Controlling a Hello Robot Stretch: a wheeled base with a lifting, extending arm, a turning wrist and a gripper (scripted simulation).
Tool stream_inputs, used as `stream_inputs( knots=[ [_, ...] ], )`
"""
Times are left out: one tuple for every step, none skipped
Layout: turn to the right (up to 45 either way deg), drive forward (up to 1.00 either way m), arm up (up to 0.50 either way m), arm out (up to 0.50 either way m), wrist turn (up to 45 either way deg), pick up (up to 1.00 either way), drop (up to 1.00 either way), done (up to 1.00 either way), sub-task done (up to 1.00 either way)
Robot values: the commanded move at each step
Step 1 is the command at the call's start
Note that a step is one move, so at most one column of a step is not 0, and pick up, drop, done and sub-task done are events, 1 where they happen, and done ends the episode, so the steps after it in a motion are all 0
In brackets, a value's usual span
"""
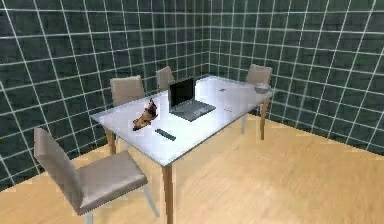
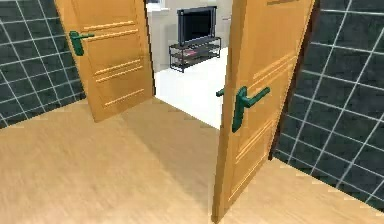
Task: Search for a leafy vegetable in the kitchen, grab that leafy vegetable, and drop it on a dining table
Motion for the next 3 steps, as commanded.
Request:
stream_inputs(
  knots=[
    [-33.0, 0.0, 0.0, 0.0, 0.0, 0.0, 0.0, 0.0, 0.0],
    [0.0, 0.05, 0.0, 0.0, 0.0, 0.0, 0.0, 0.0, 0.0],
    [45.0, 0.0, 0.0, 0.0, 0.0, 0.0, 0.0, 0.0, 0.0]
  ],
)
